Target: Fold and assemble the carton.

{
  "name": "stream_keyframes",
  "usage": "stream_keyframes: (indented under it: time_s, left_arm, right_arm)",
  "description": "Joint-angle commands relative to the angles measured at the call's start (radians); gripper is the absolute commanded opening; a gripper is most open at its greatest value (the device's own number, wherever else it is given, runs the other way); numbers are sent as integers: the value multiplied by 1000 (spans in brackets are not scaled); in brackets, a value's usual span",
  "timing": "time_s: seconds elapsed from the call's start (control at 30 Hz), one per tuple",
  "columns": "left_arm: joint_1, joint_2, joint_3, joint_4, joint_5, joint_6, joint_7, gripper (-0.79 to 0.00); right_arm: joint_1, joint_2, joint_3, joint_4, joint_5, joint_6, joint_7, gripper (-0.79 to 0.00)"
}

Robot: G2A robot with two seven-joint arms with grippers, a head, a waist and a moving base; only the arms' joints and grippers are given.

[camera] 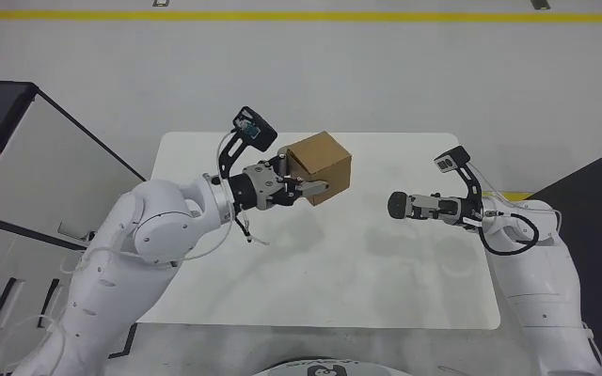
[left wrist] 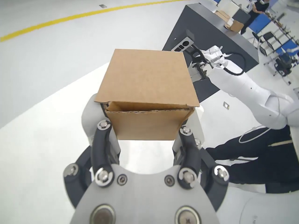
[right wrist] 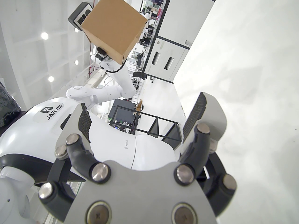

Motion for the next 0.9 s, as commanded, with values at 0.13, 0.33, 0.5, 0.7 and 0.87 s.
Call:
stream_keyframes:
  time_s: [0.13, 0.33, 0.5, 0.7, 0.87]
  left_arm:
    - [-5, 0, 1, 4, 8, -5, -2, -785]
    - [-11, 3, 18, 53, 67, -183, 22, -785]
    - [-34, 8, 25, 144, 208, -421, 94, -785]
    - [-96, 0, 79, 269, 267, -634, 200, -785]
    - [-96, 0, 79, 269, 267, -634, 200, -785]
  right_arm:
    - [0, 0, 0, 0, 0, 0, 0, 0]
    - [0, 0, 0, 0, 0, 0, 0, 0]
    - [0, 0, 0, 0, 0, 0, 0, 0]
    - [0, 0, 0, 0, 0, 0, 0, 0]
    - [0, 0, 0, 0, 0, 0, 0, 0]
